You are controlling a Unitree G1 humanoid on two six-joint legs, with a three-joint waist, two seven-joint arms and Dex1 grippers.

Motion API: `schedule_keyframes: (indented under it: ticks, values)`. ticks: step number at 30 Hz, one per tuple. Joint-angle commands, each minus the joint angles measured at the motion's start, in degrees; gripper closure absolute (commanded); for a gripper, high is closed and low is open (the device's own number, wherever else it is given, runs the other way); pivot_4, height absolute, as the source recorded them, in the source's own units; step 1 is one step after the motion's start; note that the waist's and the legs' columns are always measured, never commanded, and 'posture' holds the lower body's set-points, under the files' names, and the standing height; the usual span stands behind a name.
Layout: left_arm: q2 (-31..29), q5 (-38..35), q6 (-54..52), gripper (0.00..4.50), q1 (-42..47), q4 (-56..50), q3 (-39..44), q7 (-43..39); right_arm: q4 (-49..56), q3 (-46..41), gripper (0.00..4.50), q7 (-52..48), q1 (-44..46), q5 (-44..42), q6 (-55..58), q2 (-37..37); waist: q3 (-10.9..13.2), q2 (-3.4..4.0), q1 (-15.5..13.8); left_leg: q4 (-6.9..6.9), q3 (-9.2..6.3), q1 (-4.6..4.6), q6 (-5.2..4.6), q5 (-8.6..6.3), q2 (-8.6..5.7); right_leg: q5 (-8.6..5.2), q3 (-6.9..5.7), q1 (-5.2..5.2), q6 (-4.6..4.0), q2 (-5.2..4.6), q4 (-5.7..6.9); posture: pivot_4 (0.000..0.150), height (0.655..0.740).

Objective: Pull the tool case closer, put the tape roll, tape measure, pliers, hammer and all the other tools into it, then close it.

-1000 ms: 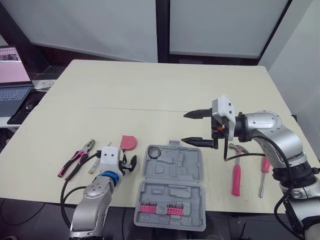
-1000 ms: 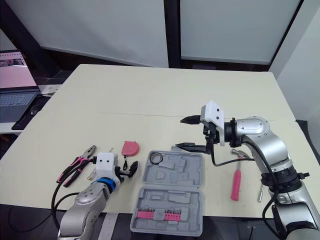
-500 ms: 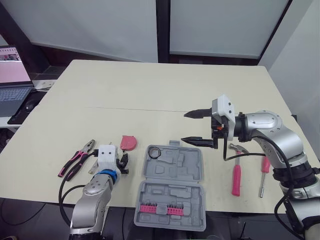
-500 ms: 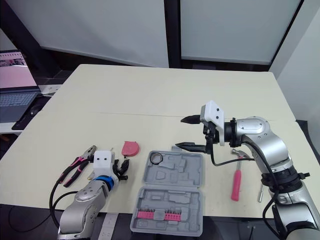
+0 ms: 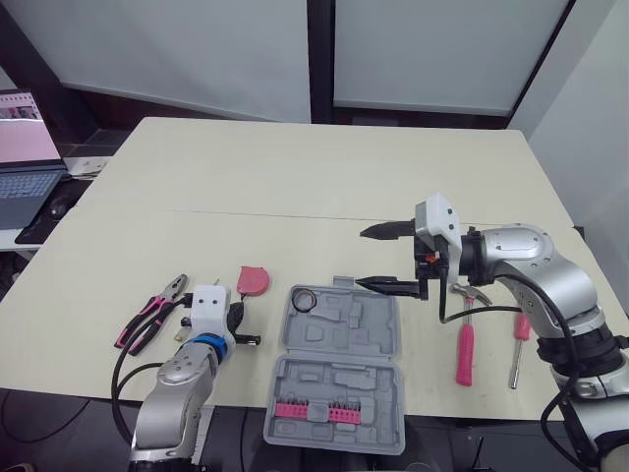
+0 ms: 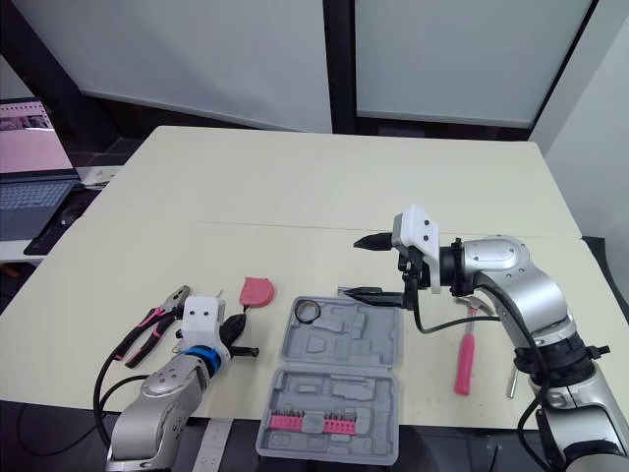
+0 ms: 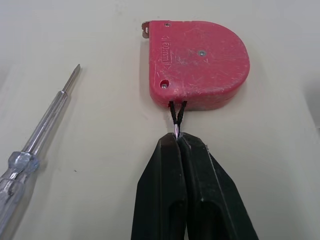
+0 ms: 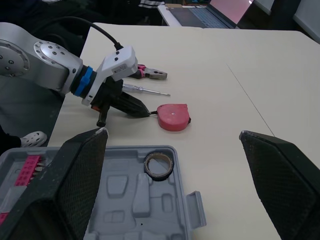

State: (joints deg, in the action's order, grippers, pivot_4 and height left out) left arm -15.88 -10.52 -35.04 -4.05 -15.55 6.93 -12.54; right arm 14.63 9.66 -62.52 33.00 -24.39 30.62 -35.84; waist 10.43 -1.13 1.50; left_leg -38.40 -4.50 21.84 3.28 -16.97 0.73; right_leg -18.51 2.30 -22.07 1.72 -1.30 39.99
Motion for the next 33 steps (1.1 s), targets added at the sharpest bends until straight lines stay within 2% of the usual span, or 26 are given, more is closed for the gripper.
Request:
schedule_keyframes:
  ticks: [1,6,13,16,27,30,33]
  values:
    - [-2.93,-1.2,-1.51,4.47,-2.2,-4.71,-1.03,-3.87,3.34,-0.79,0.0,-1.44,0.41,-1.98,0.91,-1.22,0.0,0.0,0.03,0.0,0.0,0.01,0.0,0.0,0.01,0.0,0.0,-0.01,0.0,0.0,0.0,0.15,0.74]
    - [-8.67,-3.58,-4.6,4.47,-6.03,-9.73,0.57,-9.05,4.83,-0.02,0.0,-3.69,0.57,-3.35,1.7,-2.2,0.0,0.0,0.06,0.0,-0.01,0.0,0.0,0.0,0.03,0.0,0.0,-0.01,0.0,0.0,-0.01,0.15,0.74]
    - [-17.94,-9.77,-6.96,4.47,-18.49,-19.58,2.31,-20.09,7.24,1.42,0.0,-5.34,-0.86,-4.04,2.27,-2.5,0.01,-0.01,0.15,0.05,0.0,0.0,0.0,0.0,0.03,0.0,0.03,-0.01,0.0,-0.01,-0.05,0.15,0.74]
    - [-20.41,-10.77,-7.19,4.47,-21.12,-20.82,4.32,-21.61,8.02,1.6,0.0,-5.34,-1.27,-4.31,2.66,-2.32,0.03,0.02,0.15,0.1,0.01,-0.03,0.0,0.0,0.04,-0.01,0.03,-0.01,0.0,-0.01,-0.06,0.15,0.74]
    - [-17.61,-9.82,-6.07,4.47,-20.99,-20.66,5.79,-17.63,8.52,1.84,0.0,-3.81,-2.01,-4.36,2.43,-2.38,0.02,0.01,0.14,0.13,-0.01,-0.03,0.0,0.0,0.02,0.0,0.01,0.01,0.0,-0.01,-0.07,0.15,0.74]
    - [-15.57,-11.48,-6.34,3.85,-22.33,-22.45,7.02,-16.73,8.34,1.71,0.0,-3.91,-1.91,-4.42,2.31,-2.66,0.03,0.01,0.23,0.14,0.02,-0.04,0.0,0.0,0.03,0.0,0.03,0.01,0.0,-0.01,-0.08,0.15,0.74]
    - [-13.43,-12.15,-6.15,2.92,-23.56,-24.59,7.97,-15.14,7.96,1.62,0.0,-4.09,-1.65,-4.4,2.22,-2.83,0.03,0.01,0.16,0.14,0.0,-0.04,0.0,0.0,0.04,0.0,0.02,0.0,0.0,-0.01,-0.08,0.15,0.74]
